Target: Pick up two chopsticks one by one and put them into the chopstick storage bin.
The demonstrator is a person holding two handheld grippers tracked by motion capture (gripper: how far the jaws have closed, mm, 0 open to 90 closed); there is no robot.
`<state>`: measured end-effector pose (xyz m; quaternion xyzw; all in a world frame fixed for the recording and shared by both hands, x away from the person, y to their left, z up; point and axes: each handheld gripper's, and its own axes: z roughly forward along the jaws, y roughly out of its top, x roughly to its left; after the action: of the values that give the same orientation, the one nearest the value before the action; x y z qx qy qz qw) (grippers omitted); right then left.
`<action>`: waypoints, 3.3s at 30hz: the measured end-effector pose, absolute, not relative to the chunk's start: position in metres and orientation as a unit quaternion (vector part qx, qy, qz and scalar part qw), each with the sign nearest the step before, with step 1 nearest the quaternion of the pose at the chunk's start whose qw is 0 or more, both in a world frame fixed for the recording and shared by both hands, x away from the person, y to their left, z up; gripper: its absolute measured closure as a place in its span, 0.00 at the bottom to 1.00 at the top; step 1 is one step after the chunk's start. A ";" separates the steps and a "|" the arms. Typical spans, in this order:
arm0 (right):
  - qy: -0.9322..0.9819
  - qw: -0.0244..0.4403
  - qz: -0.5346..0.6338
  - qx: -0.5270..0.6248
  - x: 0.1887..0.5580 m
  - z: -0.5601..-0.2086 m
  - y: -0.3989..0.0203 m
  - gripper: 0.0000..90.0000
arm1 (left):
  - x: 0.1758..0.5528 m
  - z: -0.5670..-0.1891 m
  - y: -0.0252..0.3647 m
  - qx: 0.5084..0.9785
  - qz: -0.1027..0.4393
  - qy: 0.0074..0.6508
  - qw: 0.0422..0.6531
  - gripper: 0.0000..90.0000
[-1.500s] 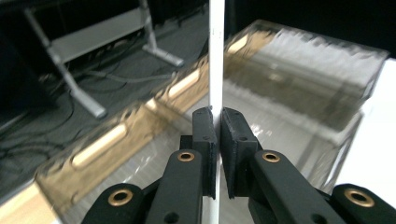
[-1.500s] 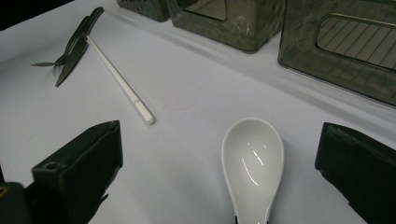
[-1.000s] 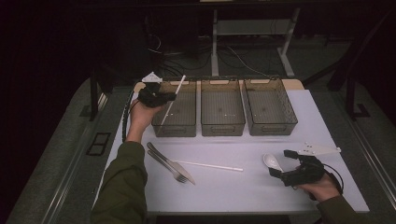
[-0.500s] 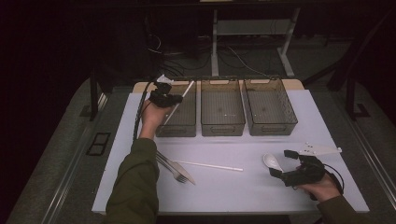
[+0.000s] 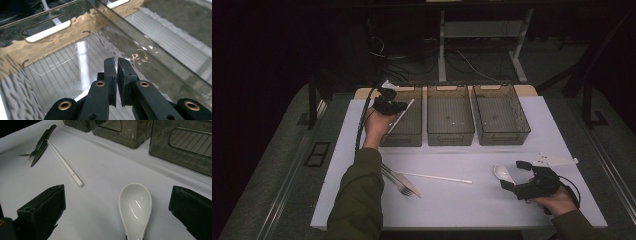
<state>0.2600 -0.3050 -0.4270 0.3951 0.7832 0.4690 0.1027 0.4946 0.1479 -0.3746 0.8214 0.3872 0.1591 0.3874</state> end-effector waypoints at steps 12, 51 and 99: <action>0.783 0.105 0.469 0.396 0.260 -0.427 -0.305 0.01 | 0.466 -0.347 0.138 0.836 0.130 0.340 0.412 0.78; 0.808 0.106 0.456 0.357 0.256 -0.437 -0.294 0.01 | 0.335 -0.400 0.064 0.917 0.019 0.097 0.387 0.67; 0.804 0.107 0.459 0.363 0.257 -0.436 -0.296 0.01 | 0.364 -0.441 0.041 0.933 0.014 0.112 0.340 0.92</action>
<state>0.2571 -0.2960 -0.4356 0.3632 0.8038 0.4589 0.1067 0.3642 0.0411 -0.4409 0.9335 0.1122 0.0140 0.3403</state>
